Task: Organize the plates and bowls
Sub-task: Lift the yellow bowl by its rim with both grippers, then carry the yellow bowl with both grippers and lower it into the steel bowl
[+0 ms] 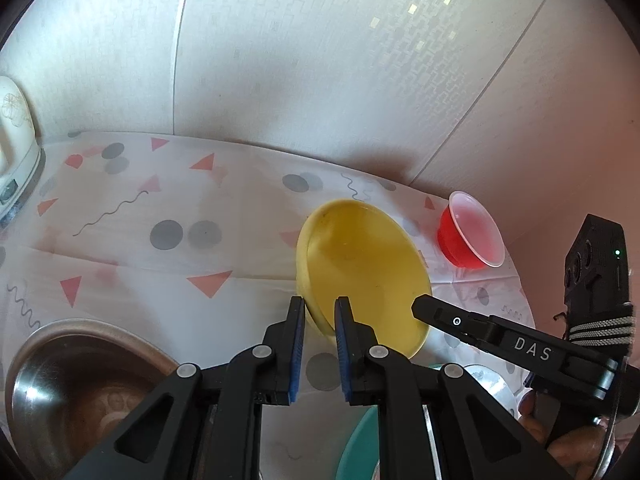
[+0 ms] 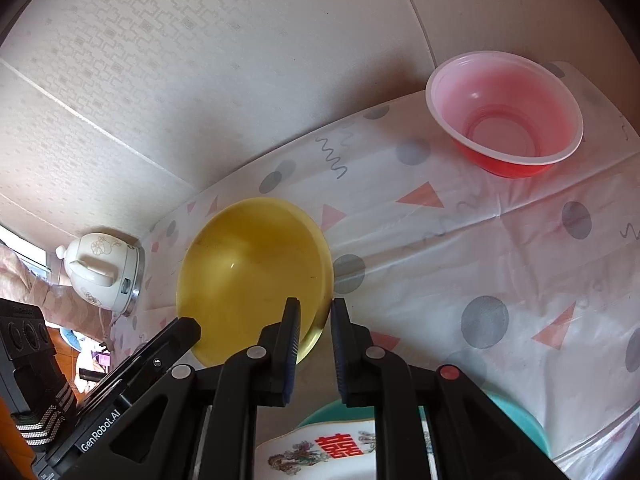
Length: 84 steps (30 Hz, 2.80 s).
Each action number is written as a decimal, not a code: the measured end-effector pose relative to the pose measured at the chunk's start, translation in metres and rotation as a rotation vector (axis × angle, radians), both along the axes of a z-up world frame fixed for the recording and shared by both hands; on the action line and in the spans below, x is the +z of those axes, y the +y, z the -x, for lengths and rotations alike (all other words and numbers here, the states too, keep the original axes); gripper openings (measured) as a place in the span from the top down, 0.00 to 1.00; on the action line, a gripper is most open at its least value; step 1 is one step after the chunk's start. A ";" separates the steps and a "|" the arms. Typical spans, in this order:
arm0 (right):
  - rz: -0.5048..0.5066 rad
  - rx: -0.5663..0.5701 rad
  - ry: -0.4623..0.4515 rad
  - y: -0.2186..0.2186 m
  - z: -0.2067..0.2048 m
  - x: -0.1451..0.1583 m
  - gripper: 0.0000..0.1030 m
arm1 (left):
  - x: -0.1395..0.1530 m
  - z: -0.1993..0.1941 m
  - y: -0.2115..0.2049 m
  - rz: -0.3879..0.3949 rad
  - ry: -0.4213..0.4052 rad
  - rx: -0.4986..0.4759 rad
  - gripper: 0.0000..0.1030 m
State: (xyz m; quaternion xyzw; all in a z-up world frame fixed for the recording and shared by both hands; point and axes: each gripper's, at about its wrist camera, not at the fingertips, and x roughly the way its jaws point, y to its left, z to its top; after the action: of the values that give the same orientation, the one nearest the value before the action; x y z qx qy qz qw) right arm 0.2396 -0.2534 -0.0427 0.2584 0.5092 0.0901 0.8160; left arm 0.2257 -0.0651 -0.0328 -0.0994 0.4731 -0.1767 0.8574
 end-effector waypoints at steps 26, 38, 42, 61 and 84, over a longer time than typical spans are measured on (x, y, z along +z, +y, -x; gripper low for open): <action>-0.041 0.086 -0.112 0.037 0.056 0.034 0.85 | 0.041 0.079 0.052 0.063 -0.113 0.053 0.86; -0.071 0.151 -0.139 0.066 0.072 0.041 0.85 | 0.045 0.108 0.088 0.075 -0.132 0.095 0.85; -0.076 0.181 -0.146 0.079 0.075 0.043 0.85 | 0.048 0.112 0.103 0.076 -0.129 0.114 0.85; -0.064 0.336 -0.099 0.144 0.082 0.027 0.85 | 0.025 0.132 0.168 0.075 -0.068 0.228 0.86; 0.067 0.400 -0.033 0.175 0.083 0.001 0.85 | -0.016 0.127 0.182 0.049 0.049 0.272 0.85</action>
State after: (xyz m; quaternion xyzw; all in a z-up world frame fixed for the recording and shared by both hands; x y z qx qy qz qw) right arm 0.1569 -0.0780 -0.0420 0.1236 0.5395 0.2377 0.7982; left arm 0.0983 0.1170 -0.0489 -0.1877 0.4716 -0.0677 0.8589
